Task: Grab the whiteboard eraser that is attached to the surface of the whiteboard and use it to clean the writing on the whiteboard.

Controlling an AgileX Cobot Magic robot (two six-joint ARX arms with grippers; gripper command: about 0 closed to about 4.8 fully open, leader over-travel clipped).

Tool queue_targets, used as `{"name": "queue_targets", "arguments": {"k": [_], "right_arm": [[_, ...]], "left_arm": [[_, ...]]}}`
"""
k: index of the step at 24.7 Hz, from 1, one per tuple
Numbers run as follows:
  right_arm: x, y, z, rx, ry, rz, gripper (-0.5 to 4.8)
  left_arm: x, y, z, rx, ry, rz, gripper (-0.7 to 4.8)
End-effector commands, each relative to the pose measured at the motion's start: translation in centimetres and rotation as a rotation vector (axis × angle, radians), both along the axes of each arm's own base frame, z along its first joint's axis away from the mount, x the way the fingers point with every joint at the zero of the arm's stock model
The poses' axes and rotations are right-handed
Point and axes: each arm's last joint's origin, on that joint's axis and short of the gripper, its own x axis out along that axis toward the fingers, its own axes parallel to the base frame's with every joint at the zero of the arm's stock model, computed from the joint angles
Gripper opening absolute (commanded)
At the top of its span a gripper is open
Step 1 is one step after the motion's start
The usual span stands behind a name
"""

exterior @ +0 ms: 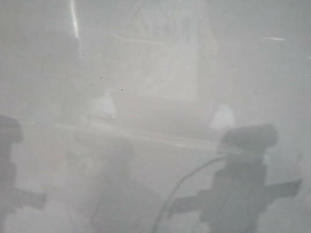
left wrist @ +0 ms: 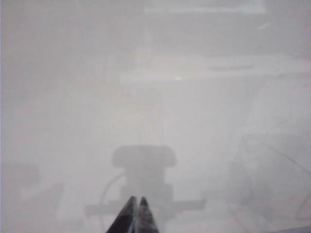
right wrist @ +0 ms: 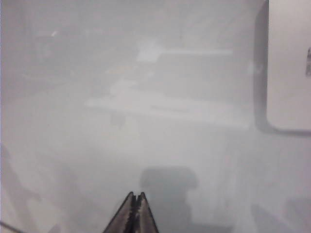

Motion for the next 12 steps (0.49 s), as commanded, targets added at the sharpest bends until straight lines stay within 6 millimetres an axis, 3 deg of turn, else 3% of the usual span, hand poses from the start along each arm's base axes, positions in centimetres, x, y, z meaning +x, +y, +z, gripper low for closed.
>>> {"name": "queue_targets", "arguments": {"k": [1, 5, 12], "right_arm": [[0.4, 0.0, -1.0, -0.006, -0.047, -0.002, -0.05], [0.8, 0.0, -3.1, -0.007, 0.014, 0.002, -0.05], [1.1, 0.0, -4.8, -0.008, 0.060, 0.003, -0.05]], "left_arm": [[0.1, -0.1, 0.5, 0.035, -0.103, -0.030, -0.06], [0.5, 0.0, -0.9, -0.034, -0.075, 0.005, -0.05], [0.5, 0.4, -1.1, -0.068, -0.056, 0.159, -0.06]]}}
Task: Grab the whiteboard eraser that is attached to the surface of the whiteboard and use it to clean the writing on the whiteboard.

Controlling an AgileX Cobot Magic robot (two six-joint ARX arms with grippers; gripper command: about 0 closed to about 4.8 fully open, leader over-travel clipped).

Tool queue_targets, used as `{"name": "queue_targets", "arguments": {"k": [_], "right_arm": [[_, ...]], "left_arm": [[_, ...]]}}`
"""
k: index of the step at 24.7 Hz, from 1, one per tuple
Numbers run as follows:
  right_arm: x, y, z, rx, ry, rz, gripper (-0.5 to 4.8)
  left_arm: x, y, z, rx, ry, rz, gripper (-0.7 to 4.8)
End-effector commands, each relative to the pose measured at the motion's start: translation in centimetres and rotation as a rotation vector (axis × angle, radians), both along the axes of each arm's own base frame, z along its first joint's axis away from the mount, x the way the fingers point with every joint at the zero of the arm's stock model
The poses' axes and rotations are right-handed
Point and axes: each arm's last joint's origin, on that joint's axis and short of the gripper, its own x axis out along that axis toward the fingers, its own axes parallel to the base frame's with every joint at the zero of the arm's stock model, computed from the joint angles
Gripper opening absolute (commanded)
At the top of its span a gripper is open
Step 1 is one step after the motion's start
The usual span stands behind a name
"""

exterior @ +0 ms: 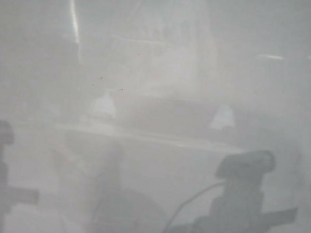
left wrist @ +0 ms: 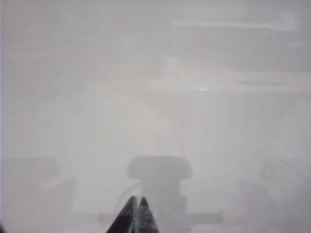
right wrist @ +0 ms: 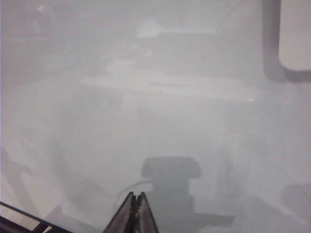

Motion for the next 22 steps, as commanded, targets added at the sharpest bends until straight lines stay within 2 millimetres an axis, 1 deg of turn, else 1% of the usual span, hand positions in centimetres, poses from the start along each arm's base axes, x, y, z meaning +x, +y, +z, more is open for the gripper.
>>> {"name": "queue_targets", "arguments": {"k": [1, 6, 12, 15, 16, 18, 22], "right_arm": [[0.1, 0.0, -0.5, -0.003, 0.004, 0.003, -0.05], [0.1, 0.0, -1.3, 0.000, 0.030, 0.010, -0.05], [0.2, 0.0, -1.5, -0.006, 0.045, -0.005, -0.05], [0.2, 0.0, -2.2, -0.056, 0.075, -0.007, -0.05], [0.2, -0.1, -2.2, -0.064, 0.076, -0.019, -0.05], [0.3, -0.4, -2.2, -0.089, 0.075, -0.146, -0.05], [0.3, -0.5, -2.2, -0.085, 0.076, -0.158, -0.05]], "left_arm": [[0.0, 0.1, 0.2, -0.013, -0.011, 0.030, -0.06], [0.0, -0.3, 0.2, -0.012, -0.010, -0.092, -0.06], [-0.1, -0.3, -0.1, -0.014, 0.024, -0.097, -0.05], [-0.1, -0.3, -0.3, -0.016, 0.049, -0.101, -0.05], [-0.1, -0.3, -0.3, -0.016, 0.049, -0.101, -0.05], [-0.1, -0.3, -0.3, -0.016, 0.049, -0.101, -0.05], [-0.1, -0.3, -0.3, -0.016, 0.049, -0.101, -0.05]]}}
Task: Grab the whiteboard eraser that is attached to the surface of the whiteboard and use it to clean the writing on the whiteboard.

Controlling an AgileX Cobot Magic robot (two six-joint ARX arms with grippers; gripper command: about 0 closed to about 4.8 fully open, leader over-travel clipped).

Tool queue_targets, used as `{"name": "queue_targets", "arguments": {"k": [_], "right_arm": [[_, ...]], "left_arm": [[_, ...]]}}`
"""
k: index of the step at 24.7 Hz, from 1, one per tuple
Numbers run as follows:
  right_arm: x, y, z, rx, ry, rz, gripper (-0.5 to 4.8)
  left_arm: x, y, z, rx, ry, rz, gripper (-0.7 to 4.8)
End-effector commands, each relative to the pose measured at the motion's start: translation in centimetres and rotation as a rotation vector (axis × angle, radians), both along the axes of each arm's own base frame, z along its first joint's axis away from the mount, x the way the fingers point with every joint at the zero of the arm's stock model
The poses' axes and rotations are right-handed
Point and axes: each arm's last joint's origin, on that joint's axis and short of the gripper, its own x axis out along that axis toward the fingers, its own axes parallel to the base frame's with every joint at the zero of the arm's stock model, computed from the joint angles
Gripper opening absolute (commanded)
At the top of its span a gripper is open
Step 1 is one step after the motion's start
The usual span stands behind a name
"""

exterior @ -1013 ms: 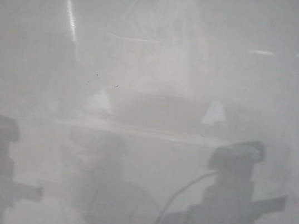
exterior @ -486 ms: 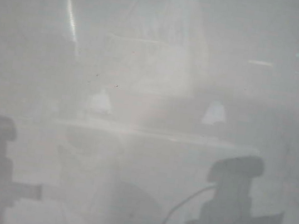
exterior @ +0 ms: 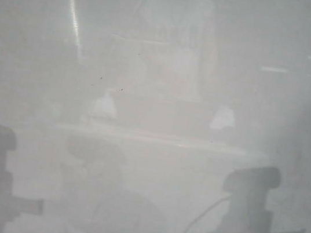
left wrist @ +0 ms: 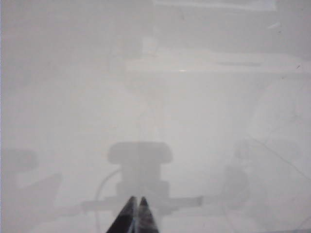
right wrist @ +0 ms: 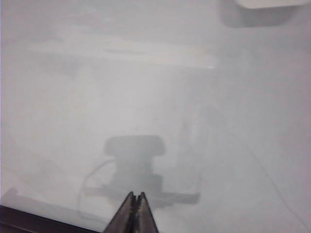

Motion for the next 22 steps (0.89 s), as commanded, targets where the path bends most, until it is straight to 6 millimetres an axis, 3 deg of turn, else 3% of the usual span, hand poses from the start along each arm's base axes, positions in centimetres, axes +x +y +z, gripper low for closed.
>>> {"name": "queue_targets", "arguments": {"k": [1, 14, 22], "right_arm": [[0.0, 0.0, 0.0, 0.000, -0.008, -0.006, -0.05], [-0.3, -0.2, 0.4, -0.014, -0.065, -0.074, -0.05], [-0.6, -0.8, 1.5, 0.004, -0.184, -0.280, -0.05]], "left_arm": [[0.0, 0.0, 0.3, -0.004, -0.017, -0.007, -0.05], [0.0, 0.0, 0.3, -0.003, -0.017, -0.007, -0.05], [0.0, 0.0, 0.3, -0.004, -0.015, -0.013, -0.05]]}}
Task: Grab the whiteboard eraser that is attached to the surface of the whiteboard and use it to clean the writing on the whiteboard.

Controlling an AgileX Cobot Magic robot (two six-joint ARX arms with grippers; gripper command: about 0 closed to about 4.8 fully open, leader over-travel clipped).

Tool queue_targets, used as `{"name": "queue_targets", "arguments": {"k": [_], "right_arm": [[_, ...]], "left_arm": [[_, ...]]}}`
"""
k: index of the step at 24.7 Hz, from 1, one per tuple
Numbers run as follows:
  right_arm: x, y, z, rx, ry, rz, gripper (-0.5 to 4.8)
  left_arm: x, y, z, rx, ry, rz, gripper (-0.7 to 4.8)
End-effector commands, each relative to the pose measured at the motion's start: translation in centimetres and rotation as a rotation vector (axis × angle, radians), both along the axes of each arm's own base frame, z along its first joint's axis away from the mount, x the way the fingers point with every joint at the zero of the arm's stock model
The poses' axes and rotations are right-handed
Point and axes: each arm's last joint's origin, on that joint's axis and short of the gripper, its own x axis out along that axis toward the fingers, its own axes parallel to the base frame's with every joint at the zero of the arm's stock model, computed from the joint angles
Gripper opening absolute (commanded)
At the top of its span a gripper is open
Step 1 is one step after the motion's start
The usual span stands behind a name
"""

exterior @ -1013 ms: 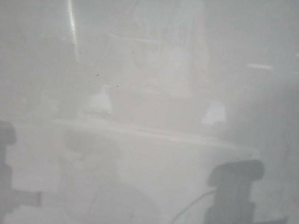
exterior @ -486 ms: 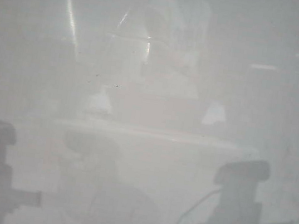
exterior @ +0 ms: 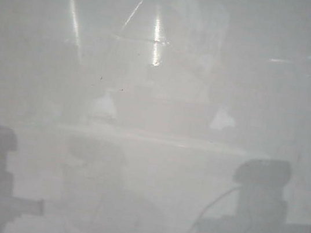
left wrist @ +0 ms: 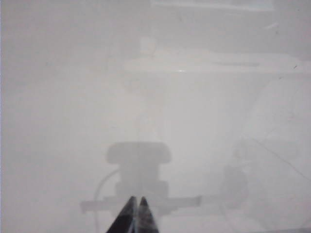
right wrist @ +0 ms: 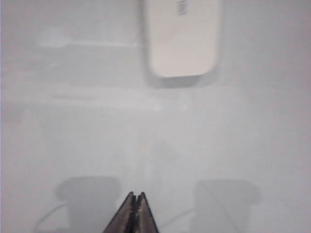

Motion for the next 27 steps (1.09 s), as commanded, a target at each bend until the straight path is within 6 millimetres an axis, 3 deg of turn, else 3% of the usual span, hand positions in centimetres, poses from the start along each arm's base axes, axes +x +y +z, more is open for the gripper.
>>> {"name": "queue_targets", "arguments": {"k": [1, 27], "right_arm": [[-0.01, -0.17, 0.09, 0.015, -0.019, -0.066, -0.05], [0.03, -0.07, -0.47, 0.019, 0.040, 0.043, -0.05]], "left_arm": [[-0.02, -0.03, 0.28, -0.004, -0.015, -0.006, -0.05], [-0.02, -0.03, 0.28, -0.004, -0.015, -0.006, -0.05]]}}
